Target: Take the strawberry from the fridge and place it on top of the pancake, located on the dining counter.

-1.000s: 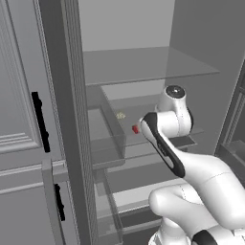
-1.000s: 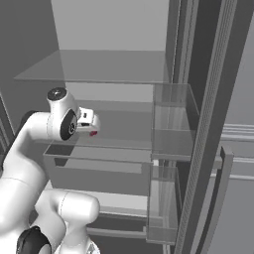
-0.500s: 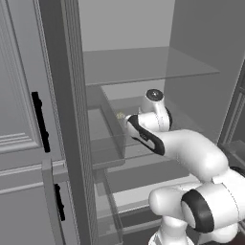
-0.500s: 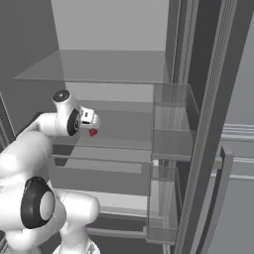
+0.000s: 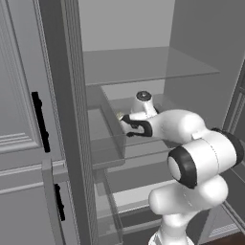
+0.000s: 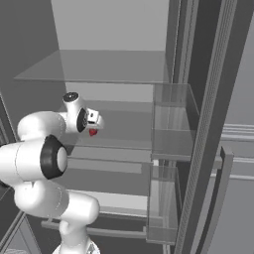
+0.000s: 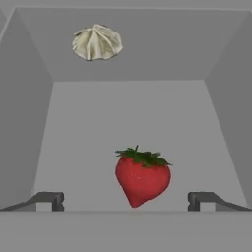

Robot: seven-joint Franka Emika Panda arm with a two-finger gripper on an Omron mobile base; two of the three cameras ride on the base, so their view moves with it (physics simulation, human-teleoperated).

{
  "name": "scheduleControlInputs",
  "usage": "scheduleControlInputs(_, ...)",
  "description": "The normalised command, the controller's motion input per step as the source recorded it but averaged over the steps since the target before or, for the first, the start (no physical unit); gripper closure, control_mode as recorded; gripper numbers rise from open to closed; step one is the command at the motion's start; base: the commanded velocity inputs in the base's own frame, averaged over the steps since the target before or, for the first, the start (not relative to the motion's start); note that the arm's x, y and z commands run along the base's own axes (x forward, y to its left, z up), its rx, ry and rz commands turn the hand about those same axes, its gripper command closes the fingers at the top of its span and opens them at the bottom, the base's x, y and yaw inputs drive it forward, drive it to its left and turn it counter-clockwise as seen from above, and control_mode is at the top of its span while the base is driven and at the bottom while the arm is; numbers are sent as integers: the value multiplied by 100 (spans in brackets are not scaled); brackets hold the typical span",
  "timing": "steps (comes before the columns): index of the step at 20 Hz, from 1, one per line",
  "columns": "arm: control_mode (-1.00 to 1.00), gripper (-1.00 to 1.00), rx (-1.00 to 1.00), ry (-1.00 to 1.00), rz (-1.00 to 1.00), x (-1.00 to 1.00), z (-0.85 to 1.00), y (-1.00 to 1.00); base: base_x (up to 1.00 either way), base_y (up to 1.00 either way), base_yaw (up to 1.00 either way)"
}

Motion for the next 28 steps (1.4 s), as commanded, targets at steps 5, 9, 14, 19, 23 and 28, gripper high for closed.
scheduleControlInputs(5,-100,-100,0,0,0,52,-33,-9,0,0,0)
scheduleControlInputs(9,-100,-100,0,0,0,52,-9,0,0,0,0)
scheduleControlInputs(14,-100,-100,0,1,-5,20,-21,2,0,0,0)
scheduleControlInputs(19,-100,-100,0,6,-8,-1,-32,-1,0,0,0)
scheduleControlInputs(23,-100,-100,0,0,-8,-29,-1,-1,0,0,0)
scheduleControlInputs(28,-100,-100,0,-2,-4,-24,0,0,0,0,0)
